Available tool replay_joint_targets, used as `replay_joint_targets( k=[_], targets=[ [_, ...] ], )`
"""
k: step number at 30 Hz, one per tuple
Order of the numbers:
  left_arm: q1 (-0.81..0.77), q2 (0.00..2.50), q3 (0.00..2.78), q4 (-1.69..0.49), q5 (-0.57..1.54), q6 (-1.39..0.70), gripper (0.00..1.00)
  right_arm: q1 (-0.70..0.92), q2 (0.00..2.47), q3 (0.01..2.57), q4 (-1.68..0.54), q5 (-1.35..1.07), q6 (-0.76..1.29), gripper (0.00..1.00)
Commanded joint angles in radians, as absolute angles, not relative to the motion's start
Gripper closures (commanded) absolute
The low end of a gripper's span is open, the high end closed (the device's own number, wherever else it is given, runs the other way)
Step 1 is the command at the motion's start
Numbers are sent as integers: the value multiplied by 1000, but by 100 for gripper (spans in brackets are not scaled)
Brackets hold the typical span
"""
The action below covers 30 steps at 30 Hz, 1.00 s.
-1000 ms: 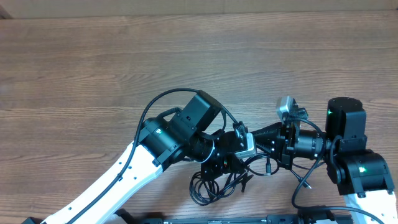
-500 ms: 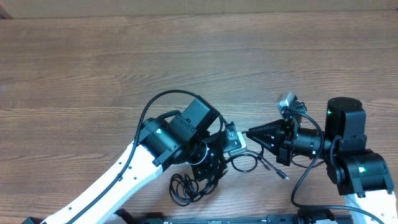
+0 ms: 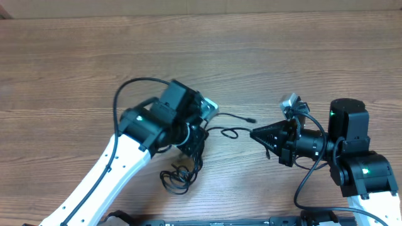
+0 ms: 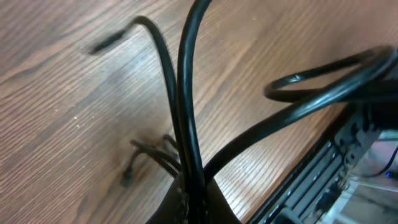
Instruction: Untangle cables
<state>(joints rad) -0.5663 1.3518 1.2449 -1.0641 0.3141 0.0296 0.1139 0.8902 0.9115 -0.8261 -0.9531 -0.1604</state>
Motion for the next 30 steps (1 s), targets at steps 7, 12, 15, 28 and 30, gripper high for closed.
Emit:
replay_joint_targets(
  k=[7, 12, 15, 28, 30],
  targets=[
    [-483, 1336, 1254, -1033, 377, 4, 96, 118, 887, 927, -870, -756, -156, 96],
    [-483, 1336, 1255, -945, 500, 4, 96, 118, 887, 927, -926, -635, -156, 67],
    [-475, 1336, 1261, -872, 579, 2, 96, 118, 887, 927, -930, -626, -156, 40],
    [-393, 1331, 1282, -777, 911, -1, 96, 118, 887, 927, -902, -711, -119, 4],
    [-400, 1331, 1282, -773, 910, -1, 96, 118, 887, 927, -862, -778, -107, 0]
  ],
)
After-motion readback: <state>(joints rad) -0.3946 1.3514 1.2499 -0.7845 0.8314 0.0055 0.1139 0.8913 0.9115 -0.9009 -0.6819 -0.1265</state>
